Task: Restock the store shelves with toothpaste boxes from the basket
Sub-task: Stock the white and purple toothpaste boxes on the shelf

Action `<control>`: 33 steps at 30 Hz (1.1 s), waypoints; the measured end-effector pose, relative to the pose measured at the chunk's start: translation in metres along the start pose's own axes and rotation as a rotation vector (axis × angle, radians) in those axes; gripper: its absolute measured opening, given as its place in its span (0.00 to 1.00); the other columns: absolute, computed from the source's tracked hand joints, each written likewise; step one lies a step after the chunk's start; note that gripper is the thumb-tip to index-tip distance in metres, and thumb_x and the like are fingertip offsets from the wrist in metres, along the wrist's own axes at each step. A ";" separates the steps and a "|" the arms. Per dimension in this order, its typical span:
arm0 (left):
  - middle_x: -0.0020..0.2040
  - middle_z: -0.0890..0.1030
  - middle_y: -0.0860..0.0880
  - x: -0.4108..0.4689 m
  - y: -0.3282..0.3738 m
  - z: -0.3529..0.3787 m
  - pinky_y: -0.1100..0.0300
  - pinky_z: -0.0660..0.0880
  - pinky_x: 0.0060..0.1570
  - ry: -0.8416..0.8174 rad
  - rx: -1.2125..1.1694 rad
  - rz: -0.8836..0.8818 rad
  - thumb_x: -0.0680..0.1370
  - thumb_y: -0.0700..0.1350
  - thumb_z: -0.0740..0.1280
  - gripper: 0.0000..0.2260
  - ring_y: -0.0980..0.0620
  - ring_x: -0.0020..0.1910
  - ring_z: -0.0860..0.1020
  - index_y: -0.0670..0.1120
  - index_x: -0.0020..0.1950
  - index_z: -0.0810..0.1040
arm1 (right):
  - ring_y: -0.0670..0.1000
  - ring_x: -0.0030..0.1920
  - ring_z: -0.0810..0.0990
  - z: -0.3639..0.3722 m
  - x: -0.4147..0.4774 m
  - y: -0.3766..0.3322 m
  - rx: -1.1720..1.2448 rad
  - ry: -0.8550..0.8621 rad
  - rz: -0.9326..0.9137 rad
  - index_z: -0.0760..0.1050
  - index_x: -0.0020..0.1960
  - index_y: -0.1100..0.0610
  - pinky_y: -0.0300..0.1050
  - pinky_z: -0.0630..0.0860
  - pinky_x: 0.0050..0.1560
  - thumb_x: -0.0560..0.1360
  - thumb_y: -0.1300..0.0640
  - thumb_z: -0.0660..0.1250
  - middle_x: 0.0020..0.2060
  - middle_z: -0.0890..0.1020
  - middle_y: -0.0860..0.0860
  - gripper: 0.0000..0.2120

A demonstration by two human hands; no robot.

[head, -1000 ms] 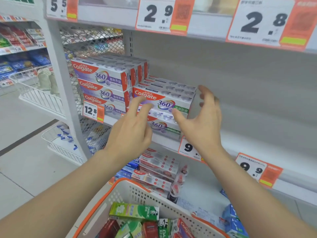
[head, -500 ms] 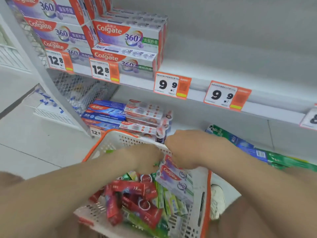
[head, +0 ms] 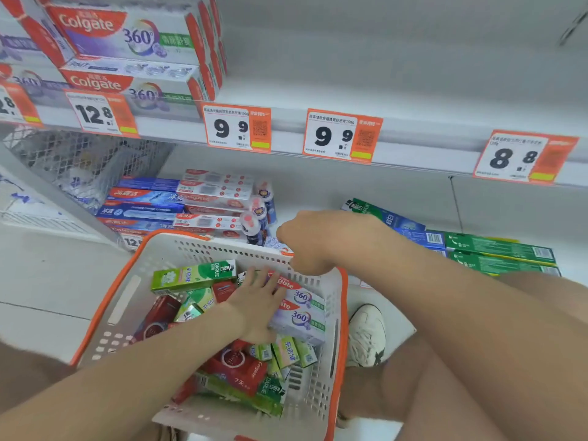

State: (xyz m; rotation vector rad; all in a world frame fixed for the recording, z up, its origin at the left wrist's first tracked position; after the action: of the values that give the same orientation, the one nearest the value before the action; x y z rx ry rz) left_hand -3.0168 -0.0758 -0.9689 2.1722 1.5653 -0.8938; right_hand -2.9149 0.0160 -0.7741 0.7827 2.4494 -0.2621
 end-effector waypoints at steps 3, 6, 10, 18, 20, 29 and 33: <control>0.77 0.61 0.39 0.002 0.002 0.005 0.35 0.57 0.77 0.069 0.017 0.065 0.74 0.65 0.66 0.43 0.34 0.78 0.56 0.42 0.80 0.57 | 0.51 0.36 0.74 0.002 0.000 0.002 0.000 -0.008 -0.008 0.76 0.63 0.57 0.45 0.68 0.33 0.81 0.56 0.64 0.46 0.76 0.52 0.12; 0.76 0.60 0.40 0.005 -0.005 0.007 0.42 0.66 0.74 0.113 0.039 0.049 0.71 0.66 0.67 0.51 0.37 0.74 0.60 0.40 0.83 0.51 | 0.50 0.36 0.73 0.002 0.000 -0.001 0.011 -0.013 -0.026 0.75 0.62 0.57 0.45 0.66 0.32 0.82 0.56 0.63 0.44 0.75 0.51 0.10; 0.74 0.64 0.39 0.006 -0.001 0.004 0.44 0.64 0.72 0.104 0.084 0.041 0.70 0.70 0.68 0.53 0.37 0.71 0.62 0.40 0.83 0.52 | 0.50 0.41 0.75 -0.002 0.000 -0.003 0.017 0.002 -0.072 0.74 0.68 0.57 0.44 0.68 0.35 0.83 0.56 0.63 0.51 0.78 0.52 0.14; 0.68 0.64 0.41 -0.032 -0.003 -0.030 0.44 0.78 0.55 0.113 -0.097 0.089 0.65 0.61 0.76 0.48 0.39 0.65 0.64 0.49 0.76 0.56 | 0.58 0.63 0.81 -0.004 0.012 0.007 -0.012 -0.012 -0.061 0.71 0.73 0.54 0.58 0.80 0.60 0.82 0.54 0.62 0.66 0.79 0.55 0.20; 0.70 0.63 0.41 -0.049 -0.012 -0.051 0.45 0.79 0.52 0.177 -0.064 0.085 0.65 0.60 0.74 0.46 0.39 0.67 0.63 0.50 0.76 0.55 | 0.59 0.63 0.81 -0.008 0.010 0.012 -0.020 -0.009 -0.030 0.71 0.73 0.54 0.57 0.80 0.59 0.81 0.54 0.64 0.65 0.78 0.55 0.20; 0.70 0.62 0.51 -0.177 -0.081 -0.135 0.49 0.76 0.59 0.600 -0.309 0.098 0.63 0.55 0.76 0.35 0.47 0.69 0.64 0.56 0.68 0.68 | 0.53 0.71 0.75 -0.034 -0.003 0.020 0.259 0.018 -0.091 0.53 0.80 0.39 0.57 0.74 0.70 0.54 0.34 0.86 0.75 0.72 0.46 0.63; 0.65 0.66 0.55 -0.222 -0.103 -0.162 0.62 0.68 0.62 0.808 -0.438 0.087 0.63 0.52 0.79 0.34 0.51 0.62 0.68 0.54 0.66 0.71 | 0.40 0.65 0.76 -0.052 -0.010 0.000 0.500 0.262 -0.253 0.57 0.74 0.35 0.47 0.75 0.68 0.49 0.36 0.88 0.66 0.74 0.33 0.62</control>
State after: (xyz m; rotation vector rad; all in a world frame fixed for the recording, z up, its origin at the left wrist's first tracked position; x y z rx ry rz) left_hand -3.1095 -0.1075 -0.6919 2.3364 1.7308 0.4090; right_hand -2.9316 0.0285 -0.7259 0.7388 2.7707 -0.9485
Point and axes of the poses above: each hand's wrist, its own x-axis towards the middle knuckle, its own z-axis out of the palm, y = z × x, the point moved 3 cm from there along x, towards the middle knuckle
